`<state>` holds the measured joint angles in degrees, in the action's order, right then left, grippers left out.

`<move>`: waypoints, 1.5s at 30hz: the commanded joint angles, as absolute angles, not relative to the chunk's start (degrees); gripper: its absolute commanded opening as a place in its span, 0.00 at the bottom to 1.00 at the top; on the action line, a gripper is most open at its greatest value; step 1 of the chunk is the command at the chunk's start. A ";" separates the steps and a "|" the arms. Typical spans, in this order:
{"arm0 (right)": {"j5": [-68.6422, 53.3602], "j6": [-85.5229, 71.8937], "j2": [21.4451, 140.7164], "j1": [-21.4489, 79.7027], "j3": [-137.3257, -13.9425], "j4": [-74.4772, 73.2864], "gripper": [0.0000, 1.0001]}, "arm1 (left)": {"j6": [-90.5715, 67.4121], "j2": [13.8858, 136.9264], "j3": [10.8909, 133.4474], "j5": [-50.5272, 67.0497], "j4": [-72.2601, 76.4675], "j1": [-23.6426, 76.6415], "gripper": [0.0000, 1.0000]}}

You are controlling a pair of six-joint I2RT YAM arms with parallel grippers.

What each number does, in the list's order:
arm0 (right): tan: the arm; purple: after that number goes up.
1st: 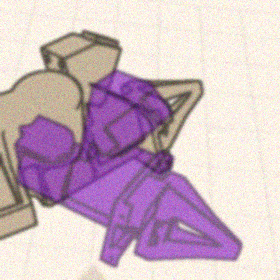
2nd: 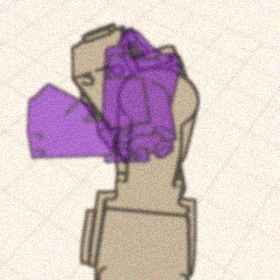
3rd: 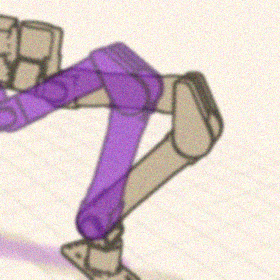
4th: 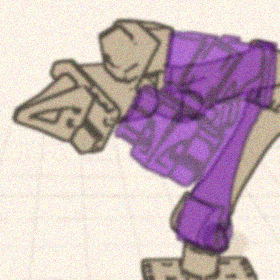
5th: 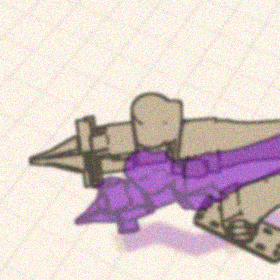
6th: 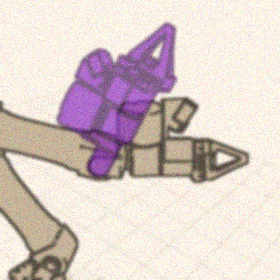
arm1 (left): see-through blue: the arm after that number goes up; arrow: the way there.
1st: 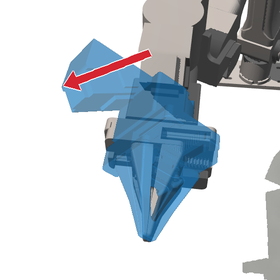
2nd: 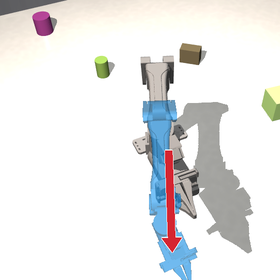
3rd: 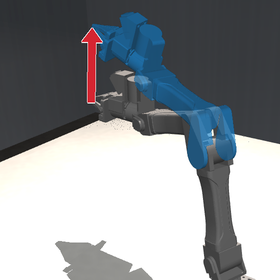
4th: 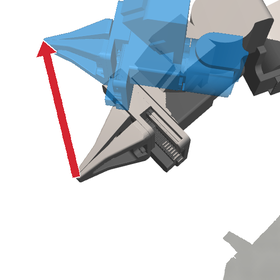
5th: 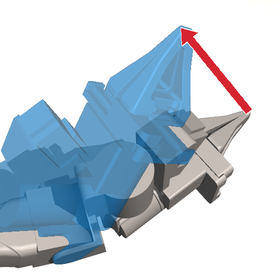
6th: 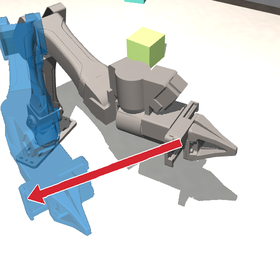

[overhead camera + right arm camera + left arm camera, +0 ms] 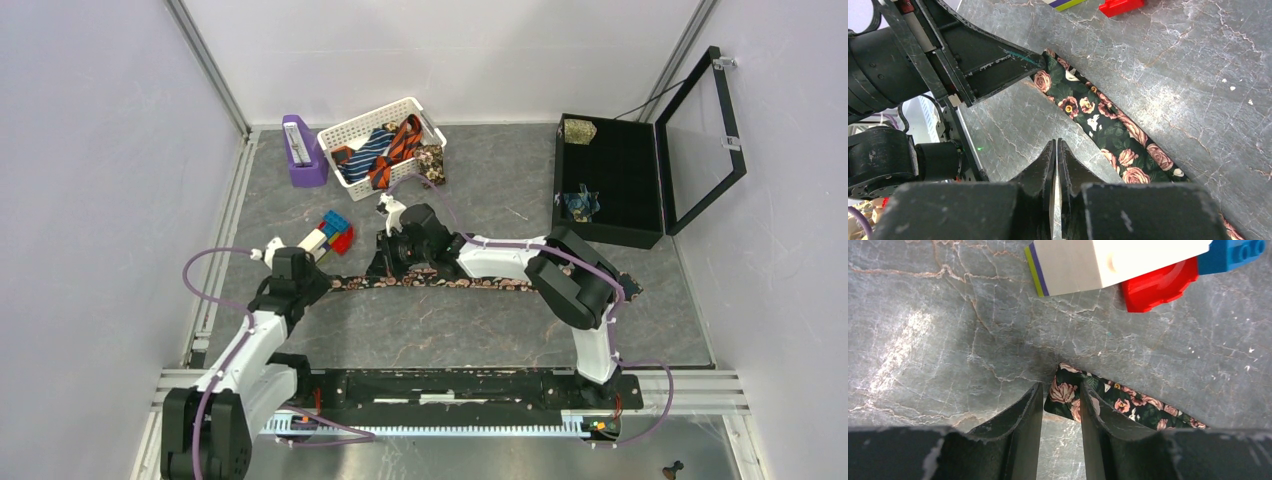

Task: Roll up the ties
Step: Roll the tie at the center of the board.

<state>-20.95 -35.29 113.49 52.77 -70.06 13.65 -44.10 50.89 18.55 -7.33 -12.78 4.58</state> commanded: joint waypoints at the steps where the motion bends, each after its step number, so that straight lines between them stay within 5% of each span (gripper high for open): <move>1: -21.82 -35.75 114.16 52.88 -72.37 16.07 0.09 | -45.59 52.59 19.69 -7.44 -13.09 4.22 0.40; 13: -22.59 -36.80 115.81 52.91 -73.09 17.35 0.08 | -47.21 59.58 20.95 -5.52 -10.21 4.22 0.42; 23: -22.83 -39.03 118.47 53.42 -74.35 19.36 0.07 | -46.04 58.55 20.72 -6.26 -9.32 4.23 0.20; 31: -22.12 -40.57 123.83 55.36 -80.52 18.95 0.05 | -44.09 54.80 22.45 -5.81 -11.85 4.31 0.14; 45: -20.67 -42.43 132.15 56.60 -86.50 20.82 0.01 | -42.28 53.68 26.78 -5.10 -16.64 5.18 0.20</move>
